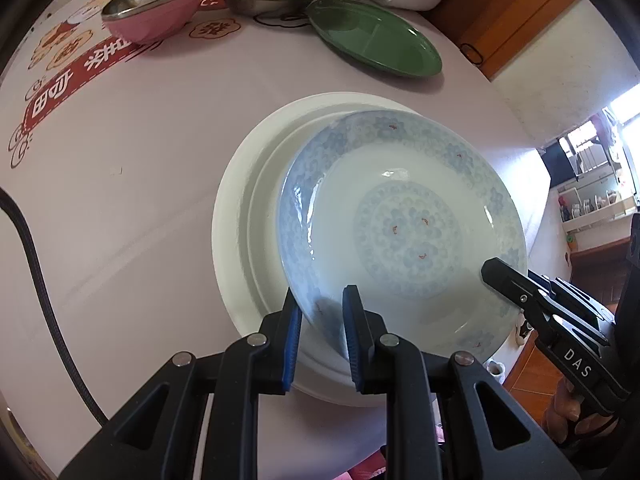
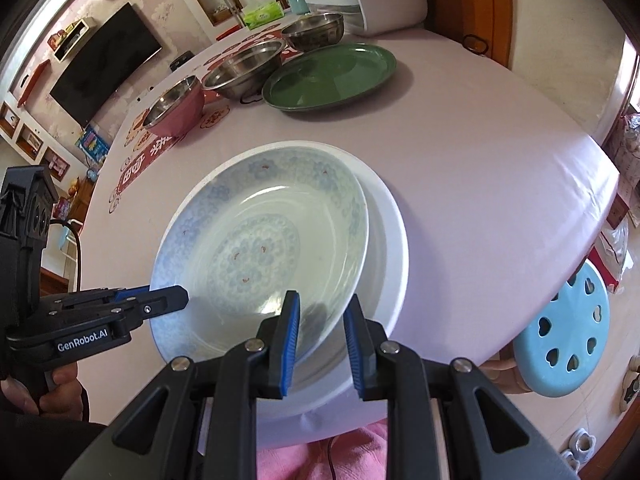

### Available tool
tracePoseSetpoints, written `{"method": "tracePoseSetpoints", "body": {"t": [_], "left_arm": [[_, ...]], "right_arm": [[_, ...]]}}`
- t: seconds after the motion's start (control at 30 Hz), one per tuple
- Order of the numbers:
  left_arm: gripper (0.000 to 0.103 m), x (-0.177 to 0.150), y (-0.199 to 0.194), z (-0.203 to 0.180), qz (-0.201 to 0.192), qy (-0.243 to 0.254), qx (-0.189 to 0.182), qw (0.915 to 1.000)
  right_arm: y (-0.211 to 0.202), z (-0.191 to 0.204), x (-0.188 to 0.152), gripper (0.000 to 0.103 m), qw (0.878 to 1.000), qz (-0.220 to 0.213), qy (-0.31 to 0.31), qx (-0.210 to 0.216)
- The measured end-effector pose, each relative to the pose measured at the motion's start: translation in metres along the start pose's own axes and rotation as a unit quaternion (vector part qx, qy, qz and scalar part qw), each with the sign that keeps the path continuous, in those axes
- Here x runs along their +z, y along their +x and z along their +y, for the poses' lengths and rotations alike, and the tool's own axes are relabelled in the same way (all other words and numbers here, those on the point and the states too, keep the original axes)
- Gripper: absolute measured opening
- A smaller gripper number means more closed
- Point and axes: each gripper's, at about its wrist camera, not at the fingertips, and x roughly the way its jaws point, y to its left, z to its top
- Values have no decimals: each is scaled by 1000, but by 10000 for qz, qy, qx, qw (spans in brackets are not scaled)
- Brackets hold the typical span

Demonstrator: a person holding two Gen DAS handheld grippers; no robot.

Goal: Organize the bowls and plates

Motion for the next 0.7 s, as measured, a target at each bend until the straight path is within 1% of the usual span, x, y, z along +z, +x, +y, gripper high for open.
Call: {"method": "tracePoseSetpoints", "body": {"t": [0.1, 0.23, 0.4, 0.57, 0.7], "left_arm": [[19, 2, 2, 1, -5, -60, 14, 10000], [19, 2, 0, 0, -74, -23, 54, 10000], [19, -1, -3, 1, -139, 104, 39, 9998], [19, 0, -13, 8, -310, 214, -85, 9993], [20, 0, -26, 11, -522, 423, -147, 9976]], "right_arm": [[3, 1, 0, 22, 9999, 73, -67, -38], [9, 5, -1, 22, 9997, 170, -76, -129], [15, 15, -4, 24, 9987, 253, -164, -410], [13, 16, -9, 25, 9985, 180, 87, -514], [10, 17, -11, 26, 9974, 74, 346, -626]]}}
